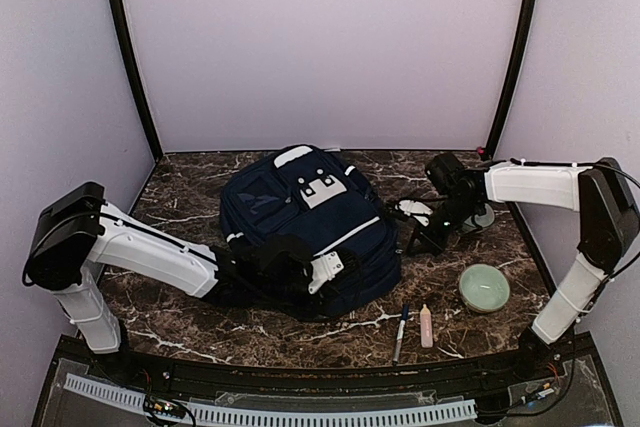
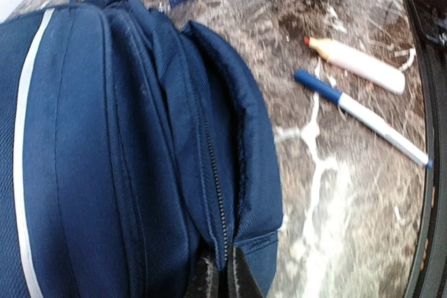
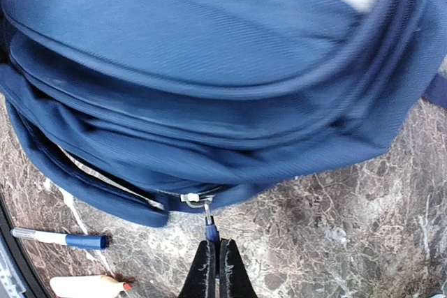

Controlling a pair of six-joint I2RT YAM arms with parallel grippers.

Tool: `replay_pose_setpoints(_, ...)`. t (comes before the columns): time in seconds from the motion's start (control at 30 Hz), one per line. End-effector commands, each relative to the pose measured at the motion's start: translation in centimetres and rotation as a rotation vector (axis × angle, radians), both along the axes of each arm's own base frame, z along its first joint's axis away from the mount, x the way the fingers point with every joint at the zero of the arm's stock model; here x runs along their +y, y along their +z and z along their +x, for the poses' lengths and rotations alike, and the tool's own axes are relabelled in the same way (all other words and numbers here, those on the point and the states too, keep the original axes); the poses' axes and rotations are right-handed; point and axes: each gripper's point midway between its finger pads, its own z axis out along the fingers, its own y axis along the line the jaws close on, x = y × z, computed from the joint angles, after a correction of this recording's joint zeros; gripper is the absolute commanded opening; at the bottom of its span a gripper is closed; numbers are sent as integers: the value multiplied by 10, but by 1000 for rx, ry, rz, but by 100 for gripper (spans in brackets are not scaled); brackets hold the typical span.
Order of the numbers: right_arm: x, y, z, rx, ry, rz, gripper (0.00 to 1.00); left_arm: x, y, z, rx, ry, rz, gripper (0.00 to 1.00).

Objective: Pack the student bag
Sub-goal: Zip the student bag into the largest pocket of the bag.

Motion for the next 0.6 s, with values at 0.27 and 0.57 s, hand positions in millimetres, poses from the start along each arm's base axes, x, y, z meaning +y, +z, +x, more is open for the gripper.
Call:
replay_pose_setpoints(0.27, 3, 22, 0, -78, 16, 23, 0, 21, 8, -21, 75, 45, 67, 43)
replay_pose_setpoints(0.57, 8, 38, -13, -93, 48, 67, 0, -56, 54, 19, -43, 54, -84, 50)
